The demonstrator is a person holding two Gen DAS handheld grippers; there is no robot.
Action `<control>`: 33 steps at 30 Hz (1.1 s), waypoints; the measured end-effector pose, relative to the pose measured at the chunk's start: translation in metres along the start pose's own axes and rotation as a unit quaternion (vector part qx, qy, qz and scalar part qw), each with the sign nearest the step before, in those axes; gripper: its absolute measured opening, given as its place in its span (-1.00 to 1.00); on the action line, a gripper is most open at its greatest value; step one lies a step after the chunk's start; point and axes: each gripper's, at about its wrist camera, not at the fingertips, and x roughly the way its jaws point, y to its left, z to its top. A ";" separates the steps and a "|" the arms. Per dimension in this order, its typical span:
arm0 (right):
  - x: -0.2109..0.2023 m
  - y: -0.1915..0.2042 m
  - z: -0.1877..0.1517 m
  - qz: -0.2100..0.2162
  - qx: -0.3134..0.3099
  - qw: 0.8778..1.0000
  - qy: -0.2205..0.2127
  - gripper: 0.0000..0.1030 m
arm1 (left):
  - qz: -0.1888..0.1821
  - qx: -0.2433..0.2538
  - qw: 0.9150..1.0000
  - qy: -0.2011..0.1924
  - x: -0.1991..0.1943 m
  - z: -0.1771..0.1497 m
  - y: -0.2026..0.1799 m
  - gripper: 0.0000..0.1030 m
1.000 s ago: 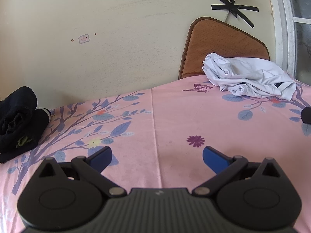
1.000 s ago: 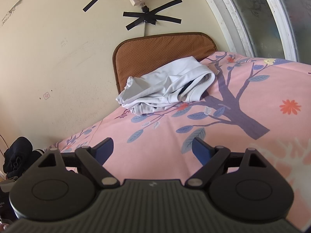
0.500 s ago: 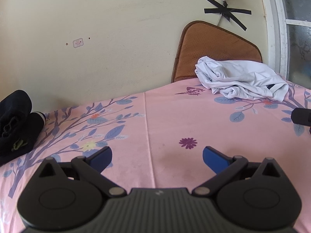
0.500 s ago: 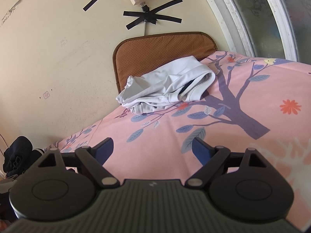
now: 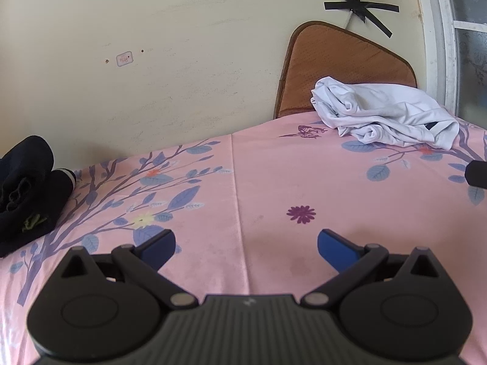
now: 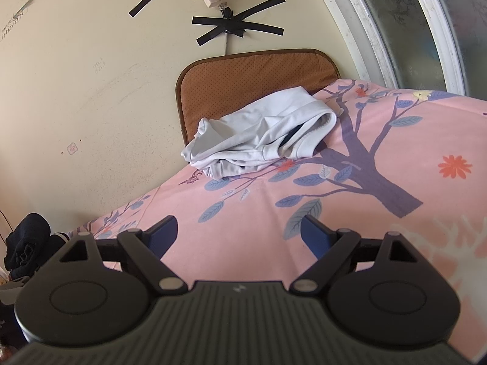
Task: Fold small clothes
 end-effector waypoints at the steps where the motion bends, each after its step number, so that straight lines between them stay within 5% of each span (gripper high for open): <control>1: 0.000 0.000 0.000 0.000 0.000 1.000 0.001 0.75 | 0.000 0.001 1.000 0.000 0.000 0.000 0.000 1.00; 33: -0.002 0.002 0.000 0.002 0.003 1.000 -0.004 0.75 | -0.017 -0.016 1.000 0.020 0.002 -0.001 0.007 1.00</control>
